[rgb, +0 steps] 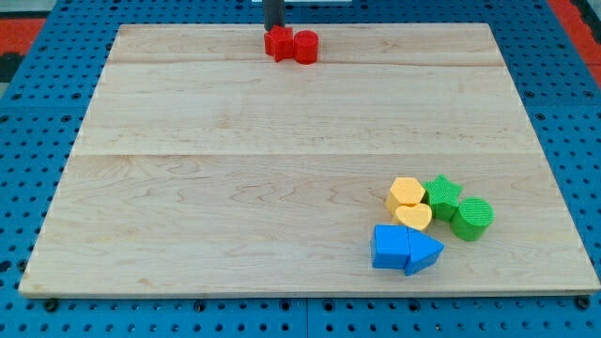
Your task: Push the red circle closer to the yellow hexagon
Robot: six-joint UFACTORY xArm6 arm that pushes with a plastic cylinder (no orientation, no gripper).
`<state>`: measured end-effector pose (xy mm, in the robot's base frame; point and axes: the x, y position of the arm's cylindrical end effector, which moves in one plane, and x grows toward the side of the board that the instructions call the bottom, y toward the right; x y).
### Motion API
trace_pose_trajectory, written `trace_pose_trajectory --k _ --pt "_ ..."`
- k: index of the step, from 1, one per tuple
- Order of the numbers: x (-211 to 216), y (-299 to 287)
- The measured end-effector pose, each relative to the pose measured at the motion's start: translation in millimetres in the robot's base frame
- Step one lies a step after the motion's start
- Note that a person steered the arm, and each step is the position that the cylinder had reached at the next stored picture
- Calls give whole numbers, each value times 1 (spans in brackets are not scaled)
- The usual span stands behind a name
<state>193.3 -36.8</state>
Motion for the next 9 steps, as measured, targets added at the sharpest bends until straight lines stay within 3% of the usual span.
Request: trace_pose_trajectory --k 2,3,6,9 --pt "3 -11" --pt "5 -58" --pt "16 32" --pt "43 48"
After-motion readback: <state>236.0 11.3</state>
